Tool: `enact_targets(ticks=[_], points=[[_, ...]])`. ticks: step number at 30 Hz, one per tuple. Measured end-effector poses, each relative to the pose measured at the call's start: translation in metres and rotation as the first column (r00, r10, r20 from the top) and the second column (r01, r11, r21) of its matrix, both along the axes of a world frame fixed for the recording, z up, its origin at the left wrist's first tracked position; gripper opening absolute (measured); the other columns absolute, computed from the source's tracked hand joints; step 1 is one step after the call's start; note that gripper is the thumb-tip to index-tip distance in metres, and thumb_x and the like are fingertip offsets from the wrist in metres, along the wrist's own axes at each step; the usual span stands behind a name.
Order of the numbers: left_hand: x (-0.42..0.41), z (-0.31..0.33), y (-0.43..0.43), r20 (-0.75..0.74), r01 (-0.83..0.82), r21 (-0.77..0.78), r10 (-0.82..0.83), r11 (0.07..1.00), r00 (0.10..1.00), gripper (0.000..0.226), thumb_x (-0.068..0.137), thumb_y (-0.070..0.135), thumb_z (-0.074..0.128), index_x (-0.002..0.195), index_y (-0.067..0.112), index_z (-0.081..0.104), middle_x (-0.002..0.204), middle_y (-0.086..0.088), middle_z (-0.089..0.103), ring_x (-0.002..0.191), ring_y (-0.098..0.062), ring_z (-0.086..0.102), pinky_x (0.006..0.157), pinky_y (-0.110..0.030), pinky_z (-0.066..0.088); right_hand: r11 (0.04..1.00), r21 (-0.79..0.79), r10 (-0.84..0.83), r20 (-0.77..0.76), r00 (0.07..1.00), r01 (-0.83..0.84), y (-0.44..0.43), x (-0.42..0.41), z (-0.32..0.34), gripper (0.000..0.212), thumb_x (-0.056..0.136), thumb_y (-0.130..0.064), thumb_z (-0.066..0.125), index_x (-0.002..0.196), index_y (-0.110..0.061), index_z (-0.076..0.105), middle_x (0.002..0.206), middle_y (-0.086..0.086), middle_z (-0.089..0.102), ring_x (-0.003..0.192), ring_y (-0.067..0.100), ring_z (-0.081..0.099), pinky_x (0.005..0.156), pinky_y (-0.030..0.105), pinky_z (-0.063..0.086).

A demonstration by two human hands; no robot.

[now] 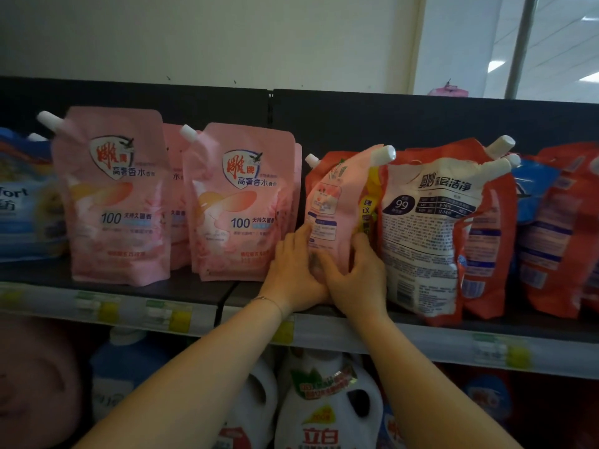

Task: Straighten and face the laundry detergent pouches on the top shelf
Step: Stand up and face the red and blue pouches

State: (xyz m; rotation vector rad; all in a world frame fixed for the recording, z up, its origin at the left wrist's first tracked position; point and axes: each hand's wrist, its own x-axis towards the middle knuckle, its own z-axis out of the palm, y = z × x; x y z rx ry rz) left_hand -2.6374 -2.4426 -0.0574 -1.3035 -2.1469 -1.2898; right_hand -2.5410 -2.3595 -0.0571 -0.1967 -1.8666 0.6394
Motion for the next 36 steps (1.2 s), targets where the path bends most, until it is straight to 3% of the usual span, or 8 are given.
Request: enact_targets(ticks=[7,13,18,24,26,30,33,36], points=[[0.013,0.007,-0.014,0.285,0.113,0.416,-0.248,0.902,0.926,0.074,0.065,0.058,0.057,0.125,0.026,0.027,0.119,-0.003,0.05,0.107,-0.017,0.055,0.094,-0.036,0.05,0.923,0.36,0.115,0.073,0.991,-0.133,-0.012,0.002,-0.002,0.025,0.094,-0.045,0.04,0.102,-0.027,0.056,0.095,-0.016,0.048,0.08,0.006,0.049,0.058,0.032,0.047],[0.012,0.004,-0.014,0.264,-0.046,0.523,-0.111,0.851,0.958,0.046,0.08,0.021,0.072,0.106,0.023,0.035,0.1,0.003,0.052,0.09,-0.01,0.057,0.073,-0.019,0.047,0.911,0.404,-0.111,0.05,0.993,0.082,-0.016,-0.004,-0.005,0.031,0.095,-0.044,0.031,0.111,-0.024,0.048,0.099,-0.001,0.047,0.087,0.017,0.047,0.07,0.04,0.047],[0.008,0.005,-0.018,0.306,-0.112,0.54,-0.07,0.834,0.95,0.027,0.087,0.038,0.065,0.089,0.016,0.051,0.079,-0.002,0.06,0.07,-0.014,0.058,0.065,-0.028,0.048,0.997,0.011,-0.081,0.086,0.993,0.08,-0.01,-0.01,-0.001,0.053,0.094,-0.057,0.026,0.132,-0.02,0.035,0.123,0.002,0.053,0.108,0.022,0.053,0.091,0.047,0.045],[0.001,0.007,-0.025,0.192,-0.12,0.471,0.032,0.874,0.981,0.023,0.097,0.027,0.053,0.076,0.022,0.062,0.077,0.0,0.059,0.075,-0.015,0.054,0.07,-0.024,0.044,0.979,-0.177,-0.018,0.403,0.915,0.098,-0.004,-0.014,0.009,0.05,0.099,-0.052,0.013,0.125,-0.02,0.042,0.12,0.012,0.058,0.108,0.033,0.055,0.094,0.045,0.042],[-0.001,0.011,-0.029,0.218,-0.213,0.494,0.117,0.843,0.969,0.022,0.096,0.027,0.055,0.09,0.015,0.072,0.081,-0.006,0.058,0.077,-0.017,0.052,0.075,-0.027,0.044,0.97,-0.22,0.004,0.439,0.899,0.103,-0.003,-0.014,0.011,0.052,0.099,-0.052,0.012,0.126,-0.019,0.043,0.121,0.015,0.058,0.109,0.035,0.055,0.091,0.043,0.039],[-0.007,0.019,-0.046,0.3,-0.216,0.534,0.055,0.817,0.952,0.023,0.097,0.021,0.053,0.105,0.012,0.072,0.07,0.008,0.058,0.064,0.002,0.048,0.058,-0.006,0.039,0.951,-0.302,0.079,0.435,0.897,0.063,0.003,-0.021,0.011,0.048,0.101,-0.048,0.021,0.136,-0.02,0.037,0.133,0.016,0.052,0.118,0.036,0.05,0.093,0.039,0.037],[-0.013,0.017,-0.062,0.286,-0.181,0.517,0.03,0.837,0.958,0.034,0.098,0.018,0.05,0.078,-0.005,0.064,0.053,0.009,0.04,0.049,0.0,0.034,0.051,-0.015,0.032,0.935,-0.349,0.202,0.396,0.896,-0.056,0.006,-0.026,0.01,0.051,0.099,-0.05,0.03,0.142,-0.022,0.032,0.143,0.007,0.045,0.128,0.029,0.044,0.103,0.037,0.033],[-0.016,0.016,-0.07,0.274,-0.153,0.516,0.007,0.843,0.962,0.032,0.098,0.016,0.05,0.078,-0.006,0.062,0.049,0.012,0.039,0.047,0.001,0.033,0.052,-0.016,0.031,0.876,-0.423,0.385,0.328,0.863,-0.23,0.001,-0.023,0.015,0.052,0.095,-0.042,0.048,0.141,-0.023,0.033,0.132,-0.011,0.045,0.124,0.01,0.04,0.1,0.026,0.029]])
